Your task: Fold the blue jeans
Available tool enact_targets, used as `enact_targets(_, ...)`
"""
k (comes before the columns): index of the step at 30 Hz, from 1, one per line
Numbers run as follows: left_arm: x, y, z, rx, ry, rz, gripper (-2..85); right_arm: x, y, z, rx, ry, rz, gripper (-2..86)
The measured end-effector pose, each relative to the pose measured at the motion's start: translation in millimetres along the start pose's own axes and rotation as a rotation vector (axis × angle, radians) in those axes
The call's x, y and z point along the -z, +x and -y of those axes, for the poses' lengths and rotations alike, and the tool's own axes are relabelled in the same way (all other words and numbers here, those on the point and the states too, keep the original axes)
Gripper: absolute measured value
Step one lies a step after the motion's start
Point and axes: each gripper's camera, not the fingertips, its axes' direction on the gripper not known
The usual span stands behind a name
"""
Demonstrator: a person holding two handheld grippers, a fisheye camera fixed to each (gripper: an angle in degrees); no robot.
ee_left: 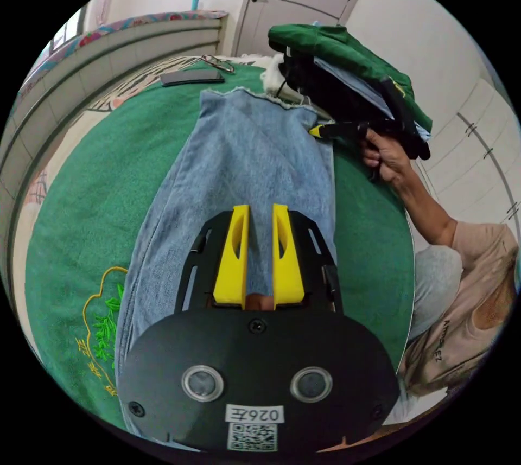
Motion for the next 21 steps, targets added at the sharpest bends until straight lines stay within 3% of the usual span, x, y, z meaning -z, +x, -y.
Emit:
enact_targets(5,-15,-20,-28,-0.016,-0.030,0.008,5.6,49,25,-47,0.016,0.148,-0.079,-0.7)
enact_targets(7,-8,-39,-39,0.045,0.084,-0.021,5.5,64,32,-71,0.006,0.206,0.079,-0.4)
enact_targets(9,4,-73,-52,0.168,0.325,-0.088,6.2,66,31,-81,0.000,0.201,0.134,0.6)
enact_targets(12,-10,-106,-50,0.253,0.446,-0.058,11.5,52,31,-91,-0.038,0.128,0.213,6.1)
enact_targets(15,-66,-119,-20,0.199,0.245,0.021,14.5,24,36,-95,-0.070,0.035,0.316,9.5)
enact_targets(18,-124,-123,7,0.160,0.090,-0.038,13.7,20,39,-96,-0.096,0.046,0.389,9.0)
enact_targets(21,-157,-122,16,0.158,0.032,-0.072,12.7,24,12,-107,0.017,0.092,0.293,5.5)
